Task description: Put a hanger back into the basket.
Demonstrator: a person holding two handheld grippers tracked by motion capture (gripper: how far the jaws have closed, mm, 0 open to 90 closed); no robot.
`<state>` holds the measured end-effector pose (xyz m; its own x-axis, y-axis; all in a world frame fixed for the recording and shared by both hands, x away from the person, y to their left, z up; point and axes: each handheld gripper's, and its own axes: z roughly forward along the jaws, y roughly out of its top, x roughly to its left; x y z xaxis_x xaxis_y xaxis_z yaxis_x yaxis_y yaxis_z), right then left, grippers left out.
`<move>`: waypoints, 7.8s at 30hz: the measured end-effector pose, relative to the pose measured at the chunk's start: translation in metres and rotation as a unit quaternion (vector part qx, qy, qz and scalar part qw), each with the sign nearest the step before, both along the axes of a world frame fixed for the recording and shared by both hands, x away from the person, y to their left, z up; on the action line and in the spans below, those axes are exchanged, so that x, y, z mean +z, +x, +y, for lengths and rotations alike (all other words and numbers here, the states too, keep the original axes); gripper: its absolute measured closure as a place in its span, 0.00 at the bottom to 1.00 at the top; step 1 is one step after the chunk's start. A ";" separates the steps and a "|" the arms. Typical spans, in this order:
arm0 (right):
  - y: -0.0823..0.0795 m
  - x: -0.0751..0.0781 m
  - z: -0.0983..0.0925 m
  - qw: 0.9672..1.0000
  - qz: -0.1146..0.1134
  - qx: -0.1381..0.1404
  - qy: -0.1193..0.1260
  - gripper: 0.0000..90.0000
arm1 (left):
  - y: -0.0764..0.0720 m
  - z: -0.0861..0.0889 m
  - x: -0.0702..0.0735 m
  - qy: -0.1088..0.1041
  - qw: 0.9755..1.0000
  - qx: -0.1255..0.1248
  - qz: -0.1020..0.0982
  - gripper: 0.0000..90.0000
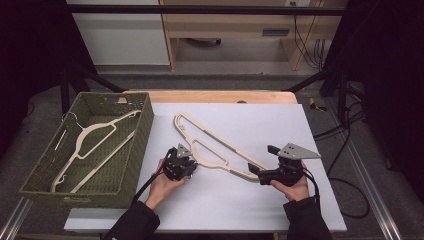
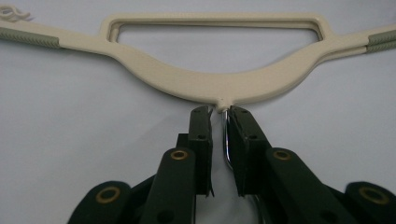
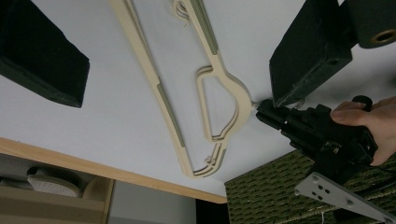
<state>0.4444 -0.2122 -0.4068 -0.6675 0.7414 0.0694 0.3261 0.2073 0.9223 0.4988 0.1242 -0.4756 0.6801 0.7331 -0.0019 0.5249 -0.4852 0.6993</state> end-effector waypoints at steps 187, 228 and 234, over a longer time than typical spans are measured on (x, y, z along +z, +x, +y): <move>0.006 0.026 0.032 0.999 -0.038 0.031 -0.019 0.12 | -0.071 0.050 0.143 -0.108 0.986 -0.085 -0.094 0.96; -0.004 0.014 -0.025 0.998 -0.023 -0.049 0.013 0.07 | -0.022 0.208 0.202 -0.084 0.988 -0.003 -0.128 0.96; -0.004 0.014 -0.025 0.998 -0.021 -0.049 0.014 0.06 | -0.014 0.229 0.197 -0.075 0.989 0.015 -0.125 0.96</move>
